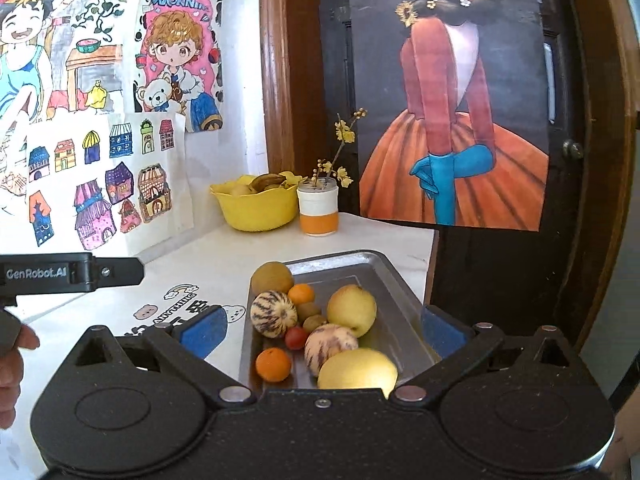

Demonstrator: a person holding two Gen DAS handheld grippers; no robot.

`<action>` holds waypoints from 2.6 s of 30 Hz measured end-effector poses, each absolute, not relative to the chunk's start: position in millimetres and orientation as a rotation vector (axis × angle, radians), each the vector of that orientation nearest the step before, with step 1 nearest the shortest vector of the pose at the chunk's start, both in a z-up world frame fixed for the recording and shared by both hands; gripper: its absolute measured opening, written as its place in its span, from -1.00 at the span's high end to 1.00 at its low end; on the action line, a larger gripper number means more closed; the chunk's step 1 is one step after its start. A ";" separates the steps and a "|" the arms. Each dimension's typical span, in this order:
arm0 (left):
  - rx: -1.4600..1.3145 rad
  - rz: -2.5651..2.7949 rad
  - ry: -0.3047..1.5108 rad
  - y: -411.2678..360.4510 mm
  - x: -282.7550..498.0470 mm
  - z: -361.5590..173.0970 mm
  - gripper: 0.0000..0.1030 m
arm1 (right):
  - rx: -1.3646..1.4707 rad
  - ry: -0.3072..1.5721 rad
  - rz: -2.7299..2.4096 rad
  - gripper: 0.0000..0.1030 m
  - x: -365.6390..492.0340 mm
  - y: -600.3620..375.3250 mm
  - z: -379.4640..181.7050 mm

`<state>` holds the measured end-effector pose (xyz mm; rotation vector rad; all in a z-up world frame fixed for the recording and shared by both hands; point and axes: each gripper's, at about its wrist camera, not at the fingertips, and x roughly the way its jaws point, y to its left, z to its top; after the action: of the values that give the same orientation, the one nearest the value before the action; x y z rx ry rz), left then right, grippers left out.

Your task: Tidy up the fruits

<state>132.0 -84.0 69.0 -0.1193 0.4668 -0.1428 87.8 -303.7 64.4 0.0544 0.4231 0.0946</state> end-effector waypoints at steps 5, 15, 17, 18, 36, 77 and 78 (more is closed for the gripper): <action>-0.166 -0.120 0.473 -66.5 107.3 63.6 -0.99 | 0.071 0.411 0.083 -0.99 67.2 -295.3 62.9; -0.114 -0.078 0.446 -47.3 63.2 55.6 -0.99 | 0.057 0.351 0.060 -0.99 27.5 -268.6 59.0; -0.103 -0.072 0.444 -44.4 56.7 52.3 -0.99 | 0.049 0.342 0.057 -0.99 21.8 -263.1 56.7; -0.103 -0.070 0.446 -42.3 53.4 50.4 -0.99 | 0.045 0.338 0.055 -0.99 18.9 -260.7 55.1; -0.147 0.014 0.457 -7.9 17.9 15.3 -0.99 | 0.032 0.405 0.088 -0.99 -2.8 -241.2 16.8; -0.151 0.043 0.505 -3.9 21.1 2.7 -0.99 | 0.043 0.451 0.104 -0.99 5.2 -236.7 8.5; -0.151 0.042 0.506 -3.9 21.3 2.7 -0.99 | 0.043 0.451 0.104 -0.99 5.2 -236.6 8.5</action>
<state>21.3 -3.9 2.7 -0.1510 0.5057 0.0423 5.2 -236.6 8.5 0.0429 0.4512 0.1037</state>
